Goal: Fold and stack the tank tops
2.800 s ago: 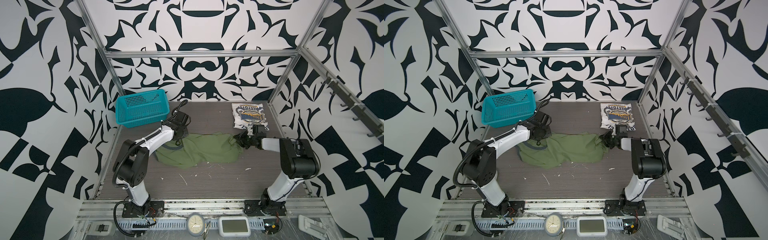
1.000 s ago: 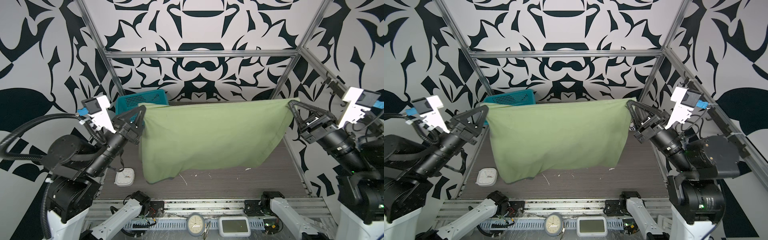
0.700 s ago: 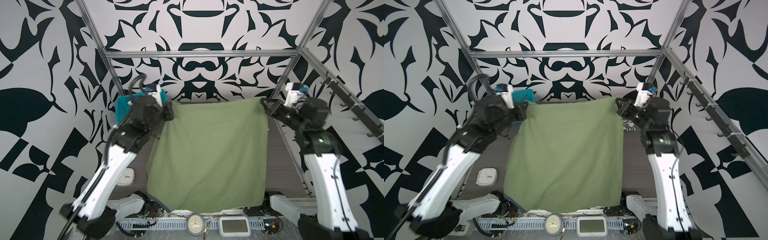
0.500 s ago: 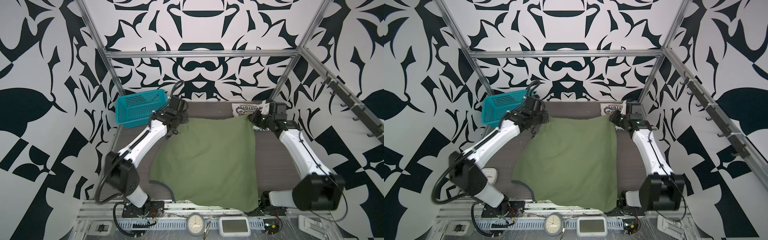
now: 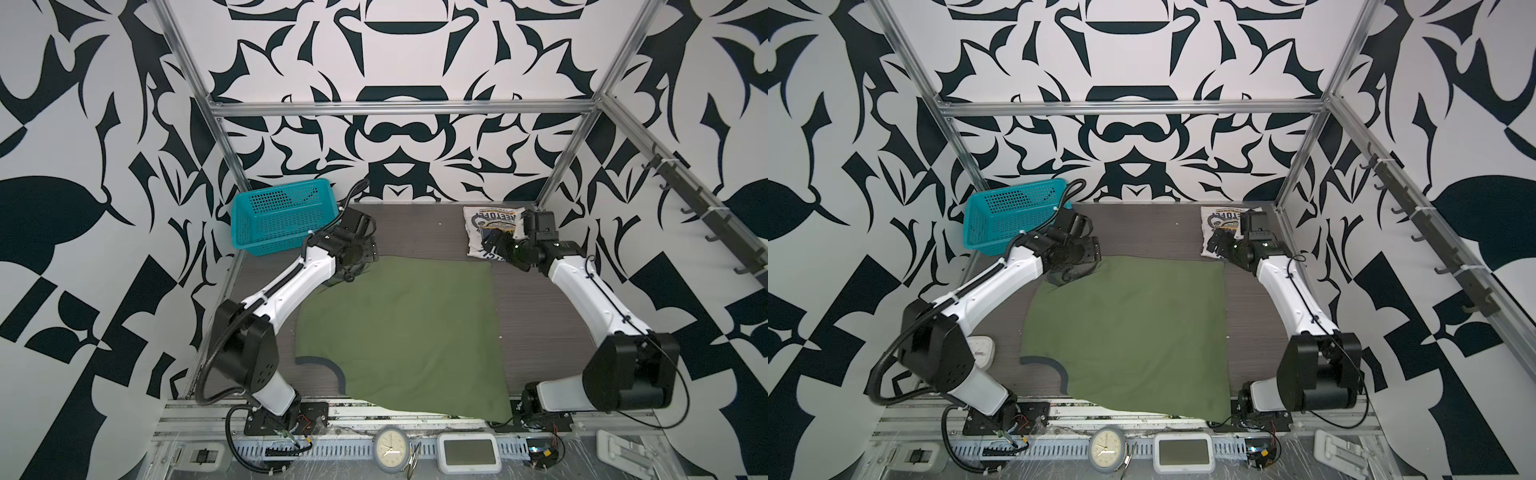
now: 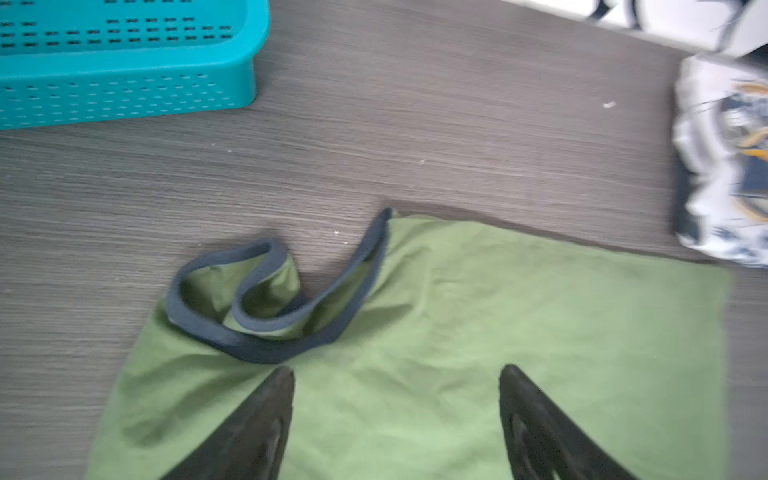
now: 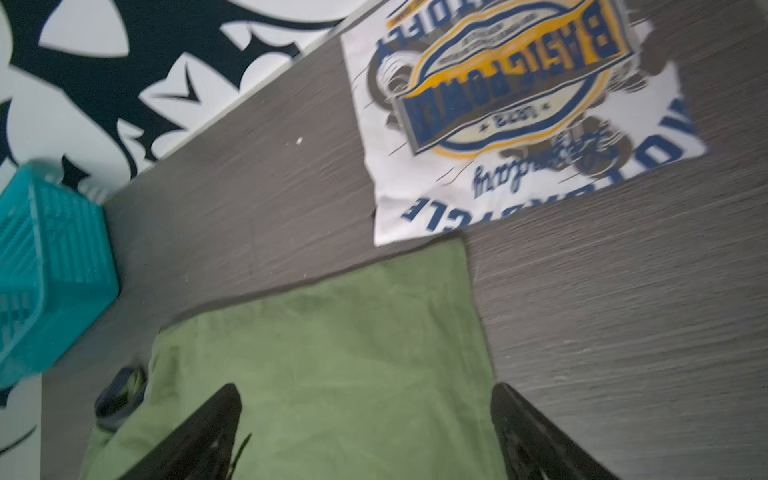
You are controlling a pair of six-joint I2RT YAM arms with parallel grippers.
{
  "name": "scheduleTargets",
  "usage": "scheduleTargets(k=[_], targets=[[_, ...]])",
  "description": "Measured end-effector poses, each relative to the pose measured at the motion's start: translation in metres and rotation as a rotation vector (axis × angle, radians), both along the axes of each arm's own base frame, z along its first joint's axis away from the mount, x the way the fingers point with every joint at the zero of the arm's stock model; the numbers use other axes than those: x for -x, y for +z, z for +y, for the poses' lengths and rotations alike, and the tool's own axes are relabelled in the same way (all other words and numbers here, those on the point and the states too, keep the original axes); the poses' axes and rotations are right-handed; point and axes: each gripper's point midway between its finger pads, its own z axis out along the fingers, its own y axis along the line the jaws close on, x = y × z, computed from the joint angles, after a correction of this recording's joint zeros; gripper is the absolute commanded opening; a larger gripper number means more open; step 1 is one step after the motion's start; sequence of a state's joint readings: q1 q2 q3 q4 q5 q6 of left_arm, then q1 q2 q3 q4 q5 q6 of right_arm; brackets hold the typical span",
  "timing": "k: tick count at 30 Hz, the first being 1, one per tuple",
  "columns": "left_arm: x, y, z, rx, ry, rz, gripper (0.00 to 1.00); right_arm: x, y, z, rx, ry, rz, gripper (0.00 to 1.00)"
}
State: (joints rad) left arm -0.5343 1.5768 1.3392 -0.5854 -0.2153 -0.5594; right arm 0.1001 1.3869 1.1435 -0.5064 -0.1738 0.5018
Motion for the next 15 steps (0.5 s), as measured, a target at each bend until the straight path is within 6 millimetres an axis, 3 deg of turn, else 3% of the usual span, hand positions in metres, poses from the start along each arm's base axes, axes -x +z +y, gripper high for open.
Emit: scheduleTargets(k=[2, 5, 9, 12, 15], targets=[[0.005, -0.007, -0.009, 0.022, -0.029, 0.019, 0.77, 0.017, -0.017, 0.031, -0.002, 0.089, 0.044, 0.95], [0.016, -0.041, -0.023, 0.022, -0.073, 0.103, 0.77, 0.052, -0.064, 0.066, -0.009, 0.193, 0.182, 0.95], [0.038, -0.098, -0.023, -0.007, -0.074, 0.252, 0.77, 0.089, -0.120, 0.073, 0.000, 0.215, 0.367, 0.95], [0.049, -0.126, -0.014, -0.016, -0.034, 0.331, 0.78, 0.096, -0.142, 0.074, -0.005, 0.202, 0.447, 0.96], [0.054, -0.140, -0.008, -0.013, 0.005, 0.368, 0.78, 0.094, -0.161, 0.072, 0.005, 0.188, 0.500, 0.97]])
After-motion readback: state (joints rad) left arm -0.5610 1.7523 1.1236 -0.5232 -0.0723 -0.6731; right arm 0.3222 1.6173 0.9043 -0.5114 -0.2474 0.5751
